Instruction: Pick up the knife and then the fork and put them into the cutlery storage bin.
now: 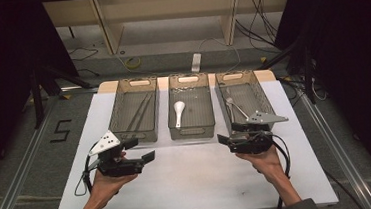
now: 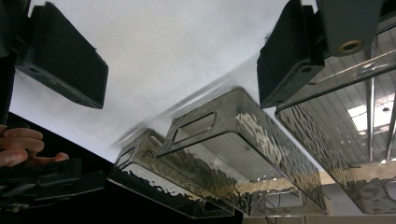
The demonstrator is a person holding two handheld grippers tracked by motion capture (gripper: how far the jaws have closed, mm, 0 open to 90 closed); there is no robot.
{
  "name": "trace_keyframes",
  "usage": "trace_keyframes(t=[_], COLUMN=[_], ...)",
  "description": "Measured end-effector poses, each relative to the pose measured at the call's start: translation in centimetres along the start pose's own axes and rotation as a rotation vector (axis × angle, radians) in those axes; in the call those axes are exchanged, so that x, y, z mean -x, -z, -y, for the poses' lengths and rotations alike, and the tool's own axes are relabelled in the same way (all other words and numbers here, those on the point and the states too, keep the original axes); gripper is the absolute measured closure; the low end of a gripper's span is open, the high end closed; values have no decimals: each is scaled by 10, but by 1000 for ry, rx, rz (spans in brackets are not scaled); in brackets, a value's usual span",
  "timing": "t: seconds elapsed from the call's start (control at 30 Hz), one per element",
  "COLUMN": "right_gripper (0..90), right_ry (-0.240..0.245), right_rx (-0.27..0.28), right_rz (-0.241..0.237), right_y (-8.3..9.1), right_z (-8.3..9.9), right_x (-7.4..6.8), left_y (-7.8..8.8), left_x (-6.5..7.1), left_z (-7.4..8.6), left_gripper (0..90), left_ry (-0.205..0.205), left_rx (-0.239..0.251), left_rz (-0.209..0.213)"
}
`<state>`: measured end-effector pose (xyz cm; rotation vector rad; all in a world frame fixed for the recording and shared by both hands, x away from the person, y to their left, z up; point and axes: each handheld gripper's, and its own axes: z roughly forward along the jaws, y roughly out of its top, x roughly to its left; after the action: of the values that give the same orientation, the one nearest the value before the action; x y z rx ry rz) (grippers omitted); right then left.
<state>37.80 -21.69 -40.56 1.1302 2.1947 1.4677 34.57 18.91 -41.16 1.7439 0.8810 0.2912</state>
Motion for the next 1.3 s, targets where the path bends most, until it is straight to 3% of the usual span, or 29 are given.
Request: trace_keyframes(t=[0.5, 0.77, 0.9, 1.03, 1.3], right_gripper=[253, 248, 240, 225, 195], right_ry=[44, 25, 47, 24, 44], right_rx=[46, 53, 55, 53, 50], right_rz=[-19, -18, -11, -18, 16], right_y=[21, 30, 33, 35, 40], right_z=[24, 39, 46, 53, 56], right_x=[-16, -17, -18, -17, -21], left_y=[-1, -1, -1, 0, 1], left_x=[2, 2, 2, 3, 5], left_z=[1, 0, 1, 2, 3], left_gripper=[159, 159, 160, 159, 160], left_ry=[1, 4, 10, 7, 3], left_rx=[-12, -10, -11, -15, -19], left_rz=[25, 34, 39, 43, 51])
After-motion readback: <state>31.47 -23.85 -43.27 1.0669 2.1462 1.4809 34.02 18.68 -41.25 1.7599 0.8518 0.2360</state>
